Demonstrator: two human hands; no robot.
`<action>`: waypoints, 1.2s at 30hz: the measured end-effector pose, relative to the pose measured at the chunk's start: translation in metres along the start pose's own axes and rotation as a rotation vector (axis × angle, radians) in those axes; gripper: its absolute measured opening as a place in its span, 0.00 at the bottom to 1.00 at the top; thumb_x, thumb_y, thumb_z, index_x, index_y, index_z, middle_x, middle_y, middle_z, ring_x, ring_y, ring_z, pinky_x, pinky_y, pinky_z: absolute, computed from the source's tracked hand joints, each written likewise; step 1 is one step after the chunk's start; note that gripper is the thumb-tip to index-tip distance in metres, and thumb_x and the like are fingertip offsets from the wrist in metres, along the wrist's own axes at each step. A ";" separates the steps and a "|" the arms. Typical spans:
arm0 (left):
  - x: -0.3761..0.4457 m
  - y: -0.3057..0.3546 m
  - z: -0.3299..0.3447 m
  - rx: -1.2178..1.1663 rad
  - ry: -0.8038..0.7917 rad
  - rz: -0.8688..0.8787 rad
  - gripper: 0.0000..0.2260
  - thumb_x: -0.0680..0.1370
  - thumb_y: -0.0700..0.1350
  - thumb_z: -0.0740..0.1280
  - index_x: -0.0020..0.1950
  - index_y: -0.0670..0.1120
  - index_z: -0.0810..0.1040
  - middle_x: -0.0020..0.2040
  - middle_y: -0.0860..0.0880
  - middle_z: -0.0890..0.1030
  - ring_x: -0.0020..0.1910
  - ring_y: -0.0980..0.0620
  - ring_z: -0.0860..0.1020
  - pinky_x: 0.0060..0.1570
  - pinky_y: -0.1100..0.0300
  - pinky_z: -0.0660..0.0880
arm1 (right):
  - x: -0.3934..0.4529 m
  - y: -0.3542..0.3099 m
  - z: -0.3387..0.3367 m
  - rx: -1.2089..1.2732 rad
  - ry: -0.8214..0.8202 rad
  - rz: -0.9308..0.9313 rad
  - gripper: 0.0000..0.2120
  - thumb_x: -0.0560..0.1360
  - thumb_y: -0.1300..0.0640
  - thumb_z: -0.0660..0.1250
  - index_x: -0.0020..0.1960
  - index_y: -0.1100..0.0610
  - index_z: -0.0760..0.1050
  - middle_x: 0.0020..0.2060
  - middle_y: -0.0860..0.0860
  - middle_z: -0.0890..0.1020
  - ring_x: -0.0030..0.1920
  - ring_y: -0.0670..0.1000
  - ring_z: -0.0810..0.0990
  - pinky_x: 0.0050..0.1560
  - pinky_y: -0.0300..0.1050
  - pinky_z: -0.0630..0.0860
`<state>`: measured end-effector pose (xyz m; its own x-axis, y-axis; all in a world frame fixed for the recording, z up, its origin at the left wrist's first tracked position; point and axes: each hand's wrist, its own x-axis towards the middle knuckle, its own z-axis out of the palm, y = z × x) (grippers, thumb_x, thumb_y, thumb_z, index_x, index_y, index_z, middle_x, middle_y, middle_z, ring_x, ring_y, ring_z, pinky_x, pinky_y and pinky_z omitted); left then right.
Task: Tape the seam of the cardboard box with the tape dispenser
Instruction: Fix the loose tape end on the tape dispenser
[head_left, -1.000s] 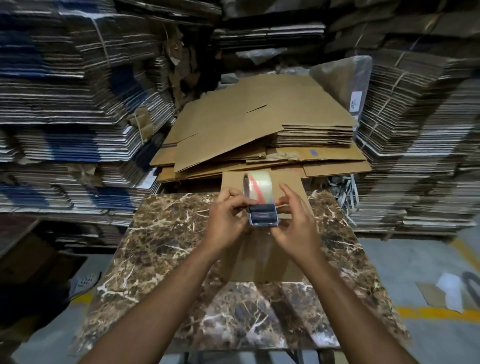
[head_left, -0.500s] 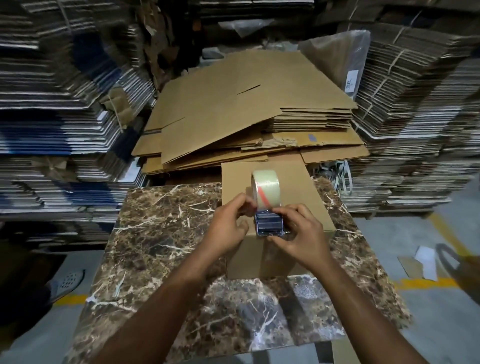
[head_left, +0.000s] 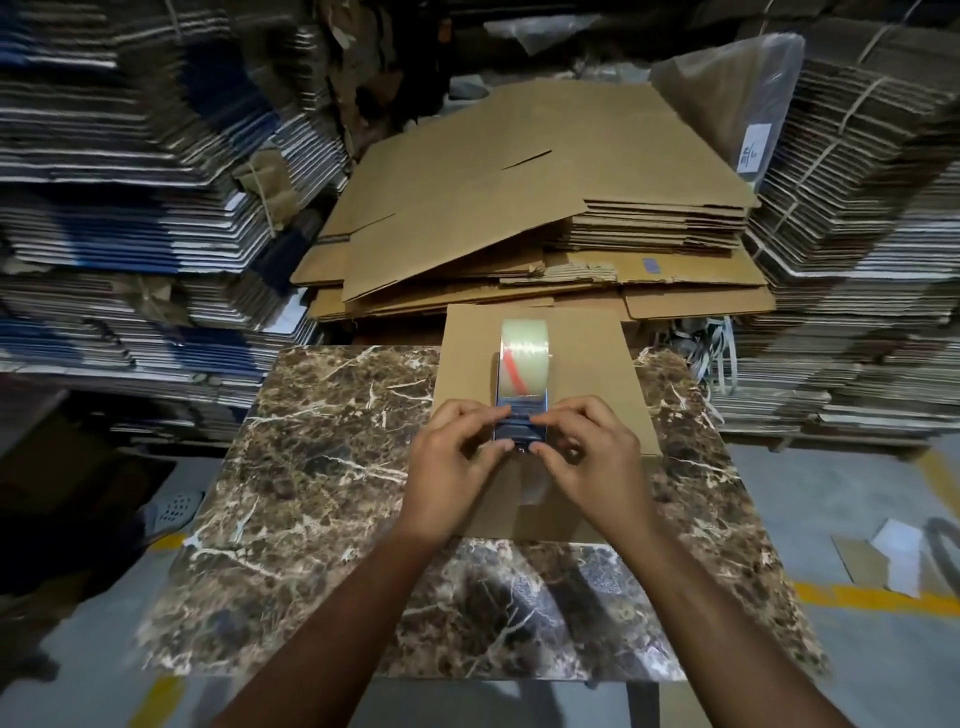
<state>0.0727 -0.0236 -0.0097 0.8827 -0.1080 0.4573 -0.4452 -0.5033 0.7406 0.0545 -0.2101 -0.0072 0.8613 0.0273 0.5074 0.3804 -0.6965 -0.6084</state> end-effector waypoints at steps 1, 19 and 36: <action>0.000 0.000 0.002 0.015 0.024 -0.001 0.12 0.72 0.40 0.78 0.54 0.48 0.86 0.49 0.51 0.82 0.50 0.60 0.79 0.53 0.70 0.75 | -0.001 0.001 0.001 -0.011 0.023 -0.001 0.11 0.69 0.63 0.78 0.51 0.58 0.85 0.49 0.53 0.81 0.46 0.47 0.82 0.48 0.39 0.81; -0.016 0.019 0.013 -0.134 0.171 -0.230 0.08 0.72 0.37 0.77 0.47 0.49 0.88 0.55 0.49 0.86 0.55 0.60 0.82 0.54 0.77 0.73 | -0.007 -0.012 0.002 0.307 0.047 0.435 0.06 0.71 0.60 0.78 0.46 0.49 0.87 0.43 0.40 0.87 0.45 0.37 0.85 0.52 0.35 0.80; -0.006 0.018 -0.020 -0.363 -0.237 -0.308 0.08 0.72 0.37 0.76 0.46 0.49 0.87 0.70 0.45 0.77 0.70 0.58 0.74 0.69 0.60 0.72 | 0.006 0.004 -0.022 0.543 -0.337 0.374 0.04 0.71 0.64 0.77 0.44 0.56 0.87 0.51 0.46 0.86 0.62 0.32 0.76 0.61 0.32 0.75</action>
<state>0.0565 -0.0144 0.0104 0.9718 -0.2140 0.0985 -0.1458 -0.2178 0.9651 0.0536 -0.2283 0.0063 0.9896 0.1368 0.0452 0.0789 -0.2521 -0.9645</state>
